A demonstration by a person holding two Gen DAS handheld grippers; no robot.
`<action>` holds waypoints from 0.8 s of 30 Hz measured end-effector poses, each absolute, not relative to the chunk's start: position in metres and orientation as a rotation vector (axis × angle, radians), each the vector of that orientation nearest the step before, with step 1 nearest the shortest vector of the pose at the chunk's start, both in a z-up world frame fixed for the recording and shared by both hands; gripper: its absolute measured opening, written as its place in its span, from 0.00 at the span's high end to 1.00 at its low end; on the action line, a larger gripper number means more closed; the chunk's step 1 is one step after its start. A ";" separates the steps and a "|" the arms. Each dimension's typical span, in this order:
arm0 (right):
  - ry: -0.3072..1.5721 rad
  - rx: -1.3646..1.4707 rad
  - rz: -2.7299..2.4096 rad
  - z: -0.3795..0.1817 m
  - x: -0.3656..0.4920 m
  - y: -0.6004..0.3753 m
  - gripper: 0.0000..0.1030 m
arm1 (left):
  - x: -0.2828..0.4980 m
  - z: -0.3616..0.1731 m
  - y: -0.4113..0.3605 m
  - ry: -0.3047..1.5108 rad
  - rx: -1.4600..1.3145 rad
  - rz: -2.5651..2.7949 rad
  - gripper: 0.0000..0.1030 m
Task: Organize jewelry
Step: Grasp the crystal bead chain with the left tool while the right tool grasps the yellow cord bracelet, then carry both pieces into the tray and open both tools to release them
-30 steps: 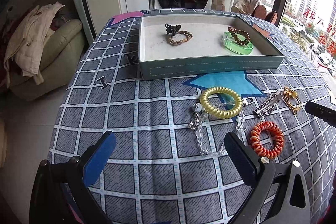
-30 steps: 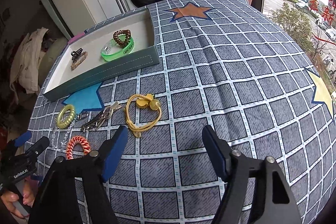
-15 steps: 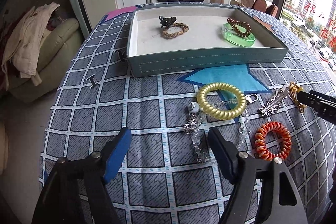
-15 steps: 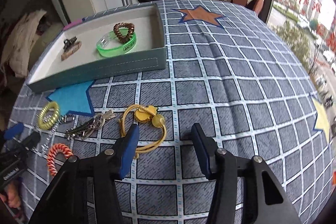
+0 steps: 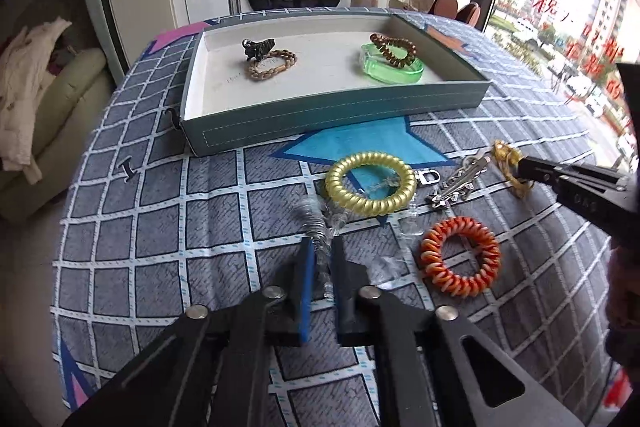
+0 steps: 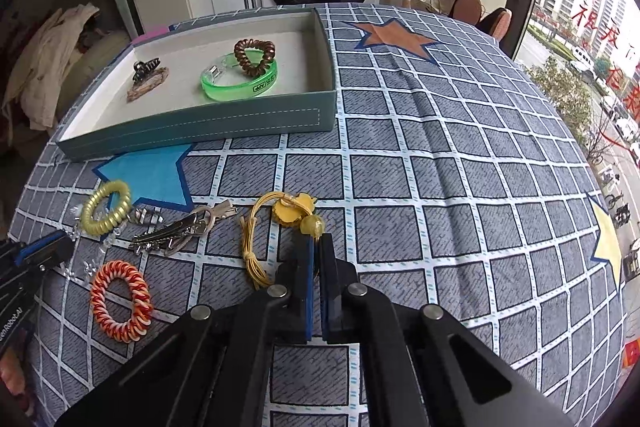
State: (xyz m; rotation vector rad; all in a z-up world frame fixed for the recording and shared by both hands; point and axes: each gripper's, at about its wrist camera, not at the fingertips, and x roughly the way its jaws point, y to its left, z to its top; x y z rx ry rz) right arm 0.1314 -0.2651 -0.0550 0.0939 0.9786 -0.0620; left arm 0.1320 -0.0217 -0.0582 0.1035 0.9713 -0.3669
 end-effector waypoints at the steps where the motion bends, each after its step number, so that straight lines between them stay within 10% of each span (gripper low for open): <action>1: 0.976 0.106 -0.061 -0.054 0.130 -0.267 0.97 | 0.130 -0.055 -0.019 0.969 0.085 -0.378 0.76; 24: 0.851 0.262 0.047 0.012 0.115 -0.277 0.98 | 0.117 0.018 -0.003 0.813 0.022 -0.468 0.76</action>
